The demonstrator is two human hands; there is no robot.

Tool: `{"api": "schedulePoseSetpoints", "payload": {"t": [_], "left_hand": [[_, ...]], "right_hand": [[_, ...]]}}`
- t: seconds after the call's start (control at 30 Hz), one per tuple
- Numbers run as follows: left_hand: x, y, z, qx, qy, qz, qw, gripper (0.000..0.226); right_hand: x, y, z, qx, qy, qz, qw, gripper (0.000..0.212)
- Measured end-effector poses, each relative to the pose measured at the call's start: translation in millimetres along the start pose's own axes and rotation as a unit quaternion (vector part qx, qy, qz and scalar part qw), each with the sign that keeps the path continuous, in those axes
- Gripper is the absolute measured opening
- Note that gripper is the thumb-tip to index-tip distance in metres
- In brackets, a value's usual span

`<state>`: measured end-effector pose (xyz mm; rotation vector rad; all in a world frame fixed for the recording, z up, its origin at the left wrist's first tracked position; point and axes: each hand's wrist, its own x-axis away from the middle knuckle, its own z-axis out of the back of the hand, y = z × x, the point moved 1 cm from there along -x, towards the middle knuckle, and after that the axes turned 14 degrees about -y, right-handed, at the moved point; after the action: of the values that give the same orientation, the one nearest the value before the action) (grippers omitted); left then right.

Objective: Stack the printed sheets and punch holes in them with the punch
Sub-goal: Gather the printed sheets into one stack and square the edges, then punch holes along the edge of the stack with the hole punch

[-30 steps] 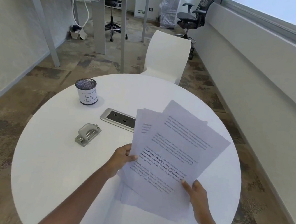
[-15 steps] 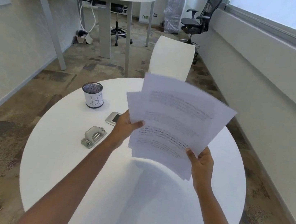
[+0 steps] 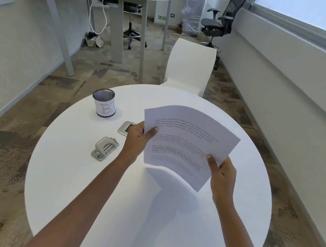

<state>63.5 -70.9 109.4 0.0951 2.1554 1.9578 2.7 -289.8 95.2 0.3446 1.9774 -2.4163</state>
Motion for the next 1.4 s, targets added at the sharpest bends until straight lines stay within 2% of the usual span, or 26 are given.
{"api": "schedulePoseSetpoints", "payload": {"t": [0.07,0.17,0.27,0.33,0.43,0.53,0.63,0.7,0.77,0.83,0.9,1.0,1.13,1.23,1.3,1.4], "left_hand": [[4.6,-3.6,2.3,0.013,-0.011,0.009,1.000,0.020],[14.3,-19.0,1.4,-0.008,-0.054,0.067,0.996,0.022],[20.7,-31.6,-0.4,-0.037,-0.069,0.107,0.991,0.023],[21.7,-33.7,-2.0,-0.020,-0.055,0.107,0.993,0.020],[20.5,-29.7,-4.0,0.029,-0.019,0.105,0.994,0.027],[18.2,-26.4,-2.7,0.075,0.025,0.083,0.993,0.019],[16.5,-28.8,-1.4,0.111,0.093,0.089,0.986,0.014],[17.0,-33.1,-3.1,0.140,0.119,0.098,0.978,0.016],[19.1,-37.3,-6.9,0.179,0.140,0.108,0.968,0.024],[21.7,-43.3,-13.2,0.200,0.164,0.128,0.957,0.031],[24.6,-53.3,-21.0,0.217,0.179,0.157,0.947,0.028],[29.7,-65.2,-27.0,0.236,0.183,0.200,0.933,0.011],[35.2,-74.0,-9.2,0.263,0.185,0.209,0.923,0.022],[38.2,-75.7,23.7,0.270,0.211,0.208,0.916,0.013],[39.3,-76.7,46.2,0.252,0.181,0.237,0.920,0.022],[42.0,-76.8,63.9,0.105,0.061,0.295,0.948,0.023]], "right_hand": [[0.9,2.7,0.3,-0.013,-0.017,-0.015,1.000,0.015],[4.6,16.6,1.8,-0.032,-0.035,-0.069,0.997,0.029],[9.3,31.0,4.6,-0.007,-0.044,-0.112,0.993,0.021],[13.6,38.4,6.7,-0.005,-0.047,-0.142,0.989,0.011],[21.1,49.3,10.3,0.008,-0.051,-0.178,0.983,0.031],[26.1,59.5,15.9,-0.001,-0.064,-0.214,0.975,0.027],[30.7,67.3,19.6,-0.124,-0.090,-0.261,0.953,0.012],[33.4,71.6,17.8,-0.255,-0.093,-0.283,0.920,0.004],[35.3,76.8,11.9,-0.350,-0.089,-0.298,0.884,0.013],[38.1,76.9,2.3,-0.378,-0.105,-0.308,0.867,0.009],[41.5,77.3,-8.1,-0.365,-0.123,-0.310,0.869,0.008],[43.3,82.8,-15.7,-0.321,-0.117,-0.302,0.890,0.022],[47.1,87.9,-0.8,-0.244,-0.100,-0.311,0.913,0.023],[51.9,94.3,21.5,-0.199,-0.118,-0.325,0.917,0.023],[54.9,98.0,35.8,-0.172,-0.130,-0.333,0.918,0.022],[55.9,100.5,47.0,-0.121,-0.141,-0.323,0.928,0.020]]}}
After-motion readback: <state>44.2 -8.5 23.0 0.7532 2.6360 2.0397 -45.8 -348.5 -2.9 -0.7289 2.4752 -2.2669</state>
